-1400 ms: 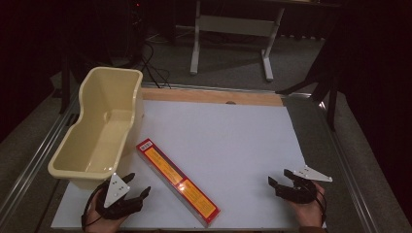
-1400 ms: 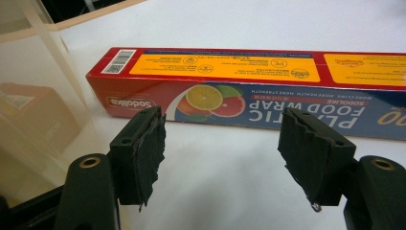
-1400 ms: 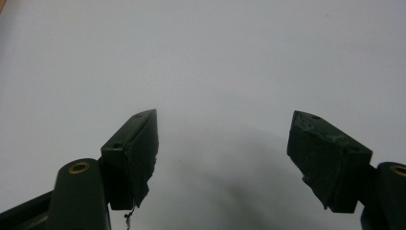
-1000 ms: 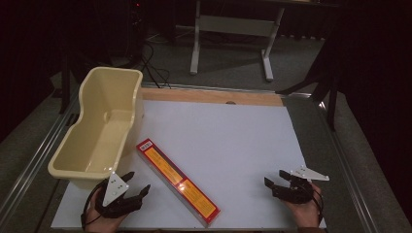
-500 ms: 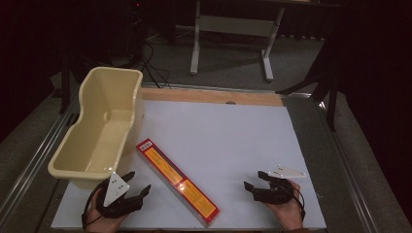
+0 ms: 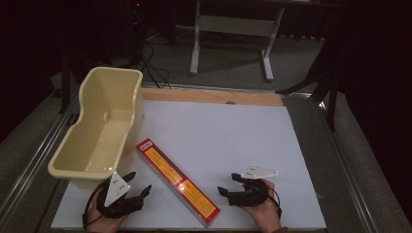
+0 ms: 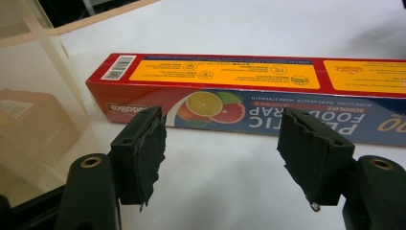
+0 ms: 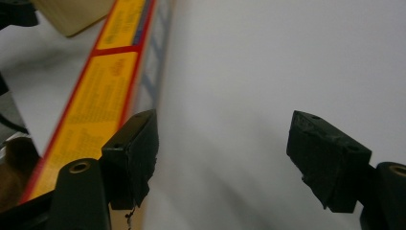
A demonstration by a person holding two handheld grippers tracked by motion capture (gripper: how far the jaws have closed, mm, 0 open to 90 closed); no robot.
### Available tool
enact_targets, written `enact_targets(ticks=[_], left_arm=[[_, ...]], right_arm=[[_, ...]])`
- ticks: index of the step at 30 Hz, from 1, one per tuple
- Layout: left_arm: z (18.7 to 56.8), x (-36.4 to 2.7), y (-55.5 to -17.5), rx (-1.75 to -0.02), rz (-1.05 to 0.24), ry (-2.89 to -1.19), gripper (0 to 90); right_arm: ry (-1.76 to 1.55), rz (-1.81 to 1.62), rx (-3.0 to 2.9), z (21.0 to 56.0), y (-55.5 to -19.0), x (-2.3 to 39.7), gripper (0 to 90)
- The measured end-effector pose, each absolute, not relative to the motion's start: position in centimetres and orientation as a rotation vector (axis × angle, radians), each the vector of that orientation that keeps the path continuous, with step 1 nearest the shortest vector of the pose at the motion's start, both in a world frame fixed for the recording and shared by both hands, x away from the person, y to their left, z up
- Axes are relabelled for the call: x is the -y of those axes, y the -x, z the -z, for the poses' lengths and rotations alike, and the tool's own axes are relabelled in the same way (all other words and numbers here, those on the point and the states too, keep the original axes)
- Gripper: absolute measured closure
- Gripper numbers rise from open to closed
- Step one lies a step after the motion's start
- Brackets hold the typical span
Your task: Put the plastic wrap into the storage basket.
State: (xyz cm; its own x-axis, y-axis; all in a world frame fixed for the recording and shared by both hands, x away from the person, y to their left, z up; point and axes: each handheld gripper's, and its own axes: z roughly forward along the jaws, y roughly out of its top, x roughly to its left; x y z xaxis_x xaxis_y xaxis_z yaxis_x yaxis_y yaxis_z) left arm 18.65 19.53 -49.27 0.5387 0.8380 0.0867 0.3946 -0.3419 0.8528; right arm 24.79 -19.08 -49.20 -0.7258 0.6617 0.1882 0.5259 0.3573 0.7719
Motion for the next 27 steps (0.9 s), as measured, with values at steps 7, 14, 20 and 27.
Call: enact_targets(ticks=[7,14,20,27], left_arm=[[49.3,-19.5,-18.6,-1.0,-0.677,-1.946,33.2],[49.3,-19.5,-18.6,-0.994,-0.677,-1.948,33.2],[49.3,-19.5,-18.6,-0.994,-0.683,-1.946,33.0],[49.3,-19.4,-18.6,-0.992,-0.681,-1.949,33.0]], right_arm=[[-0.96,-1.301,-2.556,48.7,-24.2,14.7,26.0],[-0.812,-1.254,-2.623,48.5,-23.4,11.2,21.7],[-0.751,-1.185,-2.664,48.9,-22.8,9.7,18.5],[-0.724,-0.968,-2.714,50.4,-22.9,8.7,21.6]])
